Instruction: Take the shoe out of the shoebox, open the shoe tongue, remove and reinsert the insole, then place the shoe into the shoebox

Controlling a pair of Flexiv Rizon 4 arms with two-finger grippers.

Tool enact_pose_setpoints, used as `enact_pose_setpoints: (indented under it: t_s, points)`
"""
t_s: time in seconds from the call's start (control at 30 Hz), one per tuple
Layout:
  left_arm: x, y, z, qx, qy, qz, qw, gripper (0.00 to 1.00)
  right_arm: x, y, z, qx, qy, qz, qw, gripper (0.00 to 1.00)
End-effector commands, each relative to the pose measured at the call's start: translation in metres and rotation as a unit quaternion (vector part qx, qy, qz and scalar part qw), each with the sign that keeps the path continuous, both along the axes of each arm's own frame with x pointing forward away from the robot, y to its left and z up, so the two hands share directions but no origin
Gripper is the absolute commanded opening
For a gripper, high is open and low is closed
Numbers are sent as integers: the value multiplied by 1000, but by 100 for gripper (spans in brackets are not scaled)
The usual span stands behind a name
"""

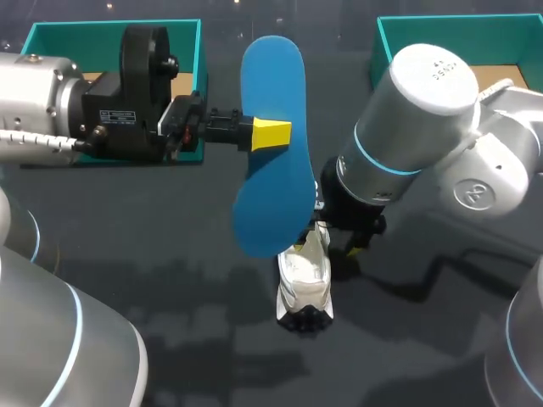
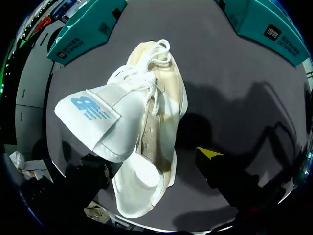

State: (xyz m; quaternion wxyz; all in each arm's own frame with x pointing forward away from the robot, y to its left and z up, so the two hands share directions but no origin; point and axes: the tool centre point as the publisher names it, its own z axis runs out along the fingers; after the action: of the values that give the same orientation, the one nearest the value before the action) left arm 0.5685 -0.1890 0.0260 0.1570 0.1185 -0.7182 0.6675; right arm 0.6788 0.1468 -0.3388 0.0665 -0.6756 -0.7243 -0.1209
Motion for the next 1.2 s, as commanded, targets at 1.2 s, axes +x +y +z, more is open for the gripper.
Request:
enact_pose_setpoints:
  t_s: [1.2]
  points:
    - [22, 7, 1, -115, -374, -5, 920, 0, 17, -44, 90, 229, 22, 65, 971, 100]
